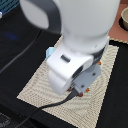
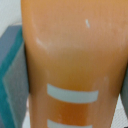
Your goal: Interact with the objects in diverse but meaningful ways.
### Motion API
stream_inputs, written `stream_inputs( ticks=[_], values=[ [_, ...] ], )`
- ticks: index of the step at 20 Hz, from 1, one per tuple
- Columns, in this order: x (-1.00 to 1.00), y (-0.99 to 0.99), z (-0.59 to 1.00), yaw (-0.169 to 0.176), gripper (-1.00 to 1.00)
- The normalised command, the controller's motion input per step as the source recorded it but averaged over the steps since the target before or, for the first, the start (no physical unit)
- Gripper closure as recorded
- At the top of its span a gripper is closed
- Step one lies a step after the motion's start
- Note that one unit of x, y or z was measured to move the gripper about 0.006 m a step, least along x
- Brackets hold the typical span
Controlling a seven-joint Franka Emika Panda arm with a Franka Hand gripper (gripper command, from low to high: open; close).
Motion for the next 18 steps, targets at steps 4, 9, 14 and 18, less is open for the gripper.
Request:
stream_inputs(
  ticks=[4,9,14,18],
  values=[
    [-0.19,0.67,0.02,0.09,1.0],
    [-0.32,0.4,-0.22,0.105,1.0],
    [-0.33,0.1,-0.45,0.069,1.0],
    [-0.36,0.0,-0.46,0.045,1.0]
  ],
)
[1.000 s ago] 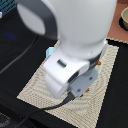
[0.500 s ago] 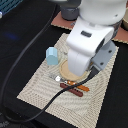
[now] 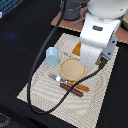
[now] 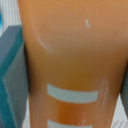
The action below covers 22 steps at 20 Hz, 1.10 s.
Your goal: Interact with the objects in diverse but meaningful ways.
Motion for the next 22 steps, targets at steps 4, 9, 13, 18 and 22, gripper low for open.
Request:
stream_inputs(
  ticks=[4,9,13,18,22],
  values=[
    [-0.44,0.0,-0.52,0.038,1.0],
    [-0.4,0.0,-0.44,0.035,1.0],
    [-0.44,0.01,-0.43,0.039,1.0],
    [-0.46,0.04,-0.37,0.046,1.0],
    [-0.41,0.08,-0.22,0.046,-1.0]
  ],
)
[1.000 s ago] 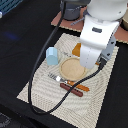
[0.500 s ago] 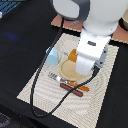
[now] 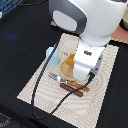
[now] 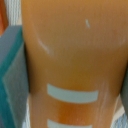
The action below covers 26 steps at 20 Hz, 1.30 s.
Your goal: Interact with the objects in diverse but meaningful ways.
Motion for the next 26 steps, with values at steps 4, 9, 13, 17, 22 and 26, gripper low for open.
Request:
stream_inputs(
  ticks=[4,9,13,17,22,26],
  values=[
    [-0.3,0.11,-0.02,0.04,-1.0],
    [-0.27,0.12,0.0,0.045,-1.0],
    [-0.39,0.21,0.31,0.061,-1.0],
    [-0.49,0.48,0.48,0.043,-1.0],
    [-0.18,0.86,0.41,0.0,-1.0],
    [-0.21,0.89,0.1,-0.031,-1.0]
  ],
)
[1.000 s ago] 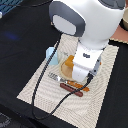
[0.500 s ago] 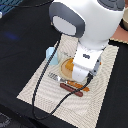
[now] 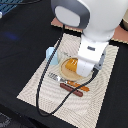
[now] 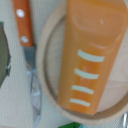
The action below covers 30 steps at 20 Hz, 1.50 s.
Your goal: Interact with the objects in diverse but meaningful ways.
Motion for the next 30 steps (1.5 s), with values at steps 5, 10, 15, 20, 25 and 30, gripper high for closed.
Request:
stream_inputs(
  ticks=[5,10,15,20,25,30],
  values=[
    [-0.1,0.87,-0.04,-0.08,-1.0],
    [-0.27,0.64,-0.21,-0.088,-1.0],
    [-0.61,0.48,-0.09,-0.031,-1.0],
    [-0.62,0.28,-0.3,-0.004,-1.0],
    [-0.63,0.0,-0.44,0.0,-1.0],
    [-0.6,0.0,-0.56,-0.002,-1.0]
  ],
)
